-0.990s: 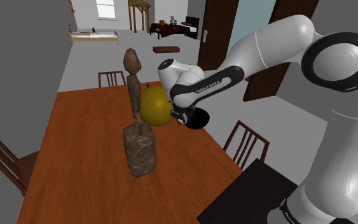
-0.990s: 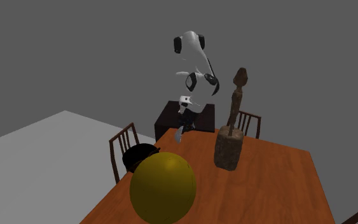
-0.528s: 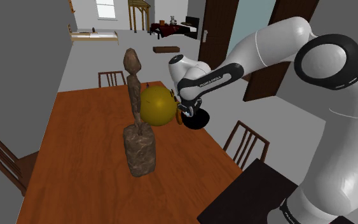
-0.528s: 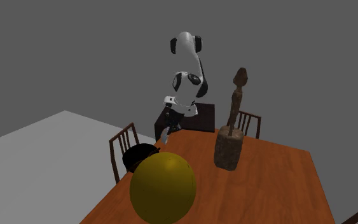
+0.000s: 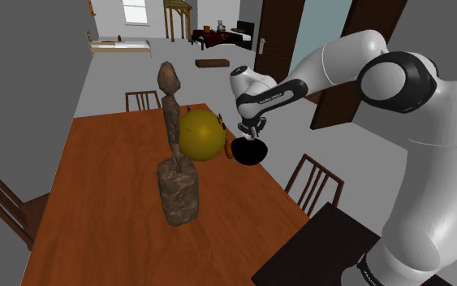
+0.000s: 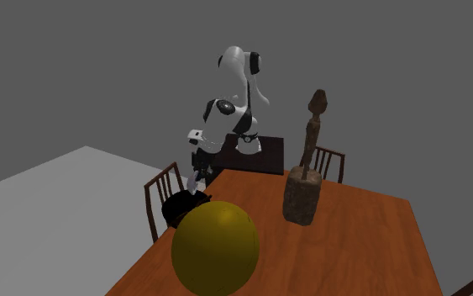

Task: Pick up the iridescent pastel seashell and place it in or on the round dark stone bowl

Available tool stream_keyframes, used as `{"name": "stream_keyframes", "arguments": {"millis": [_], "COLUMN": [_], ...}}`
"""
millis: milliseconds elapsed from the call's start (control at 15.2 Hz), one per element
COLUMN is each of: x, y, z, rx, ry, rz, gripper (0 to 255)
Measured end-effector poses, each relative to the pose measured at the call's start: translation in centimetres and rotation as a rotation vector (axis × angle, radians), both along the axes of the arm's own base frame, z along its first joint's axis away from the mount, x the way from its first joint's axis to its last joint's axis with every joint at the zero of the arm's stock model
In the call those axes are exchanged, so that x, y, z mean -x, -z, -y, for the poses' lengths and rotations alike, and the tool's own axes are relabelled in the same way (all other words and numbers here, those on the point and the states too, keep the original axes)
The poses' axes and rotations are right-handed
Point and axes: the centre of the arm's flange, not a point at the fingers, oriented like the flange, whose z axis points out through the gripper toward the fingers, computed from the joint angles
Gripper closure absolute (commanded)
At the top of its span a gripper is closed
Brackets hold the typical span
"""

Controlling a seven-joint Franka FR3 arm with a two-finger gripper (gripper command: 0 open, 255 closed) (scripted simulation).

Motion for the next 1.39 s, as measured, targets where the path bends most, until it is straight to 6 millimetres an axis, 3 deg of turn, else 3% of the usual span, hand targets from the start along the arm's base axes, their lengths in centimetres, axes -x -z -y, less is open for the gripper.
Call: {"name": "stream_keyframes", "arguments": {"millis": [264, 924, 1320, 1386], "x": [-0.8, -1.0, -1.0, -1.0], "y": [1.0, 6.1, 6.3, 6.3], "z": [2.5, 2.7, 2.8, 2.8], "rx": [0.000, 0.000, 0.002, 0.002], "ry": [0.000, -0.001, -0.001, -0.001], "rz": [-0.001, 0.000, 0.006, 0.007], "gripper": [255, 255, 255, 0]}}
